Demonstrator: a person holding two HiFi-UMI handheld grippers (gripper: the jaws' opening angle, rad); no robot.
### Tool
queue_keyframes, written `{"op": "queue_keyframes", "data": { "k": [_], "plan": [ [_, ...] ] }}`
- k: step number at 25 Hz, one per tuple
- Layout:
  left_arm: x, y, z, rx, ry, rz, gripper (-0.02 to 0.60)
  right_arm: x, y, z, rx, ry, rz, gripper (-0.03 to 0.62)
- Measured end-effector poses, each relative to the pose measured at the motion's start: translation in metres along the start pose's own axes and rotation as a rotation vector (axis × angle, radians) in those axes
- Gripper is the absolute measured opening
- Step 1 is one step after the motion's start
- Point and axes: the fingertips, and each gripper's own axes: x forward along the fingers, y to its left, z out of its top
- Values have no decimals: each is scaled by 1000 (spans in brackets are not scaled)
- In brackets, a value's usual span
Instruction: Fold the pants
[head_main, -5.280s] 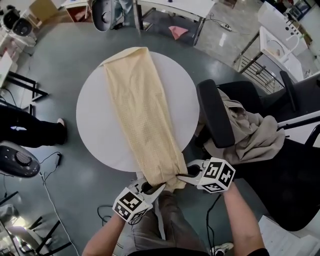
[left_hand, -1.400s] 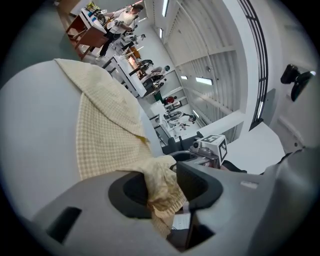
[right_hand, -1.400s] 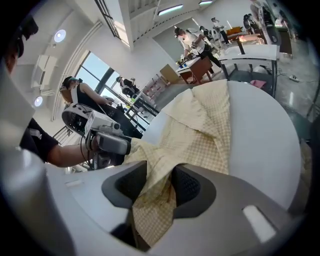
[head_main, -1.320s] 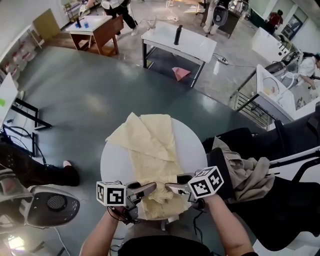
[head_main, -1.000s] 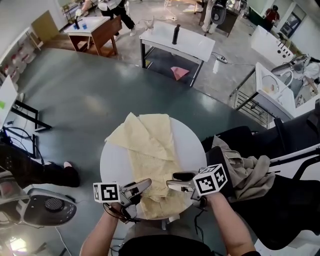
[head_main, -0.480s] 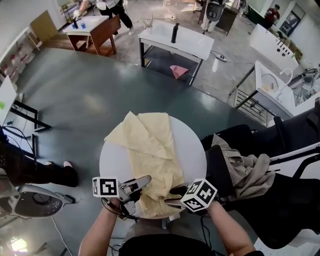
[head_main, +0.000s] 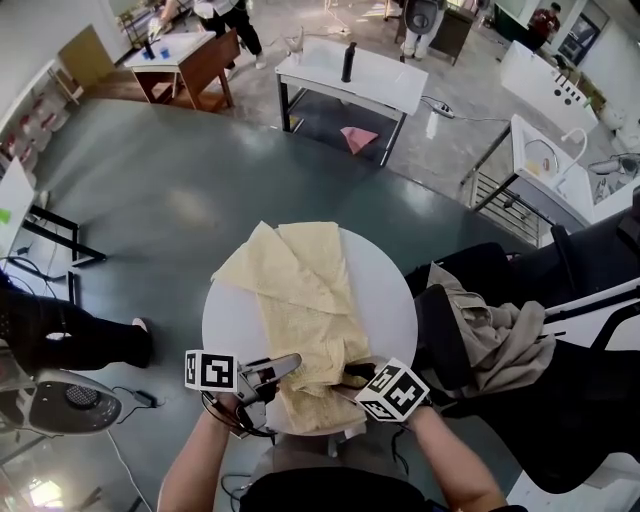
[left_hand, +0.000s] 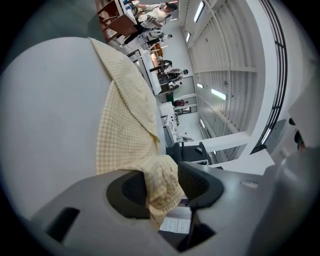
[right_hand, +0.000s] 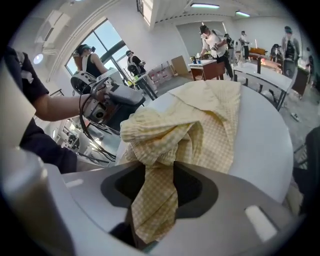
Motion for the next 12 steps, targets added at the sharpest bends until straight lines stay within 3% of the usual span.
{"op": "queue_keyframes", "data": {
  "k": [5, 8, 12],
  "plan": [
    [-2, 7, 2, 20, -4, 44, 177, 1, 8, 10, 38, -24, 86, 181],
    [-4, 5, 7, 21, -9, 39, 192, -11, 13, 36, 43, -139, 139, 164],
    [-8, -1, 14, 5, -33, 6, 204, -29, 0, 77, 57, -304, 118, 160]
  ]
}}
